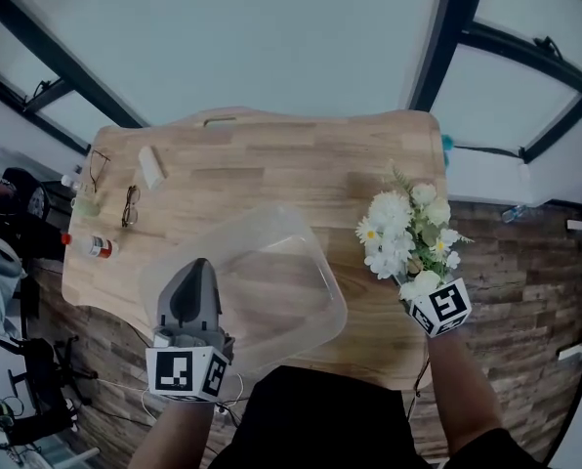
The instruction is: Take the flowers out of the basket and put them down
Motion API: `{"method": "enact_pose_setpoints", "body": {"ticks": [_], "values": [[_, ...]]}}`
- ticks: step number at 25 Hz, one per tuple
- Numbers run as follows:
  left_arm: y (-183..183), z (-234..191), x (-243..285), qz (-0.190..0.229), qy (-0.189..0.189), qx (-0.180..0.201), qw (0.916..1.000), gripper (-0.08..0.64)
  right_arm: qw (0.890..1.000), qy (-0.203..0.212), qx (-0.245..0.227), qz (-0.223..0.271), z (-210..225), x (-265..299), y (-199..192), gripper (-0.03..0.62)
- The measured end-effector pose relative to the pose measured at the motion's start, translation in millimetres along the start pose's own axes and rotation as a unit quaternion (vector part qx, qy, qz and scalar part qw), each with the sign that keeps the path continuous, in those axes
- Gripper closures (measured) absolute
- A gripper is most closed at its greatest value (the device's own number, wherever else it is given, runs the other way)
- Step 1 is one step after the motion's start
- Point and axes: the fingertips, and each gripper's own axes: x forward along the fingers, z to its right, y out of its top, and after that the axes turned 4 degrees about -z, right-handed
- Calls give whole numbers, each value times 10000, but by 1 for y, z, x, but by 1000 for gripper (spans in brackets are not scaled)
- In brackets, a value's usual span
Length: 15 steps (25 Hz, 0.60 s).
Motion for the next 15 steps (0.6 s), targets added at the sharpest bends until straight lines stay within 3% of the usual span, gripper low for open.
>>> {"method": "enact_pose_setpoints", "body": {"ticks": [6,15], "values": [[17,8,-6,93,-98,95,9999,555,9996,85,249,-84,-4,-7,-6,284],[33,24,-18,344,-206,178,9990,555,9990,-253,378,17,6,-38,-4,258]]}}
